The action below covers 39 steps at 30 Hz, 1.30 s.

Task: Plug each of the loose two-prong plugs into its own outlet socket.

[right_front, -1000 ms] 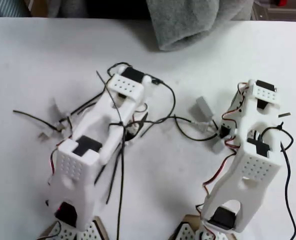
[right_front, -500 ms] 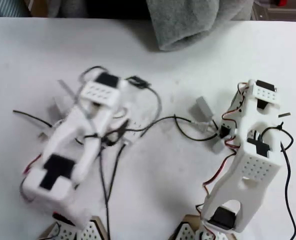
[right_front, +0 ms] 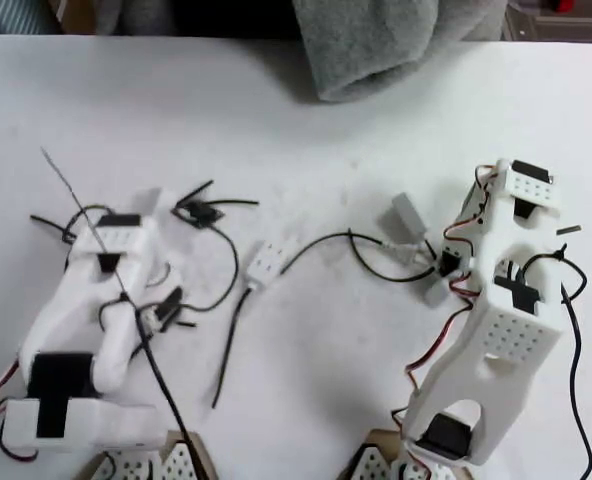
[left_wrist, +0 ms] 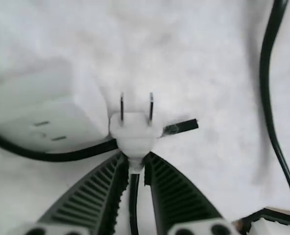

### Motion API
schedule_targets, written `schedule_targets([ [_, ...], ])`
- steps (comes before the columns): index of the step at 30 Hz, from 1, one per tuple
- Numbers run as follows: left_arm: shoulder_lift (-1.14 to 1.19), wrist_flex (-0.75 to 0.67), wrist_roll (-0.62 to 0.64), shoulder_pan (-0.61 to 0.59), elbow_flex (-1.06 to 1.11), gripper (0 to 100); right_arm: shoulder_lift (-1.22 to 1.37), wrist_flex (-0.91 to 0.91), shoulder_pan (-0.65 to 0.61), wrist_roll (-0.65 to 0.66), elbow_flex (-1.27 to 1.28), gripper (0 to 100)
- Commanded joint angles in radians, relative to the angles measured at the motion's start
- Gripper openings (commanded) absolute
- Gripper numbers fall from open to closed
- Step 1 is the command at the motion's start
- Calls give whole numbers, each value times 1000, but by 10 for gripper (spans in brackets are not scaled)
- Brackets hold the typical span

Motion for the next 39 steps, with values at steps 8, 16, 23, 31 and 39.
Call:
schedule_targets([
  [8,-13,-28,-28,-4,-23,120,7,-15,-12,2,-2,346],
  [16,-13,-26,-28,-4,-97,120,7,-15,-12,2,-2,346],
  [23,-15,64,-54,-7,-199,120,7,-15,-12,2,-2,346],
  [31,-13,115,-49,-2,-308,120,8,-15,-12,2,-2,346],
  [39,-5,34,-46,7,-301,120,8,-15,-12,2,-2,346],
])
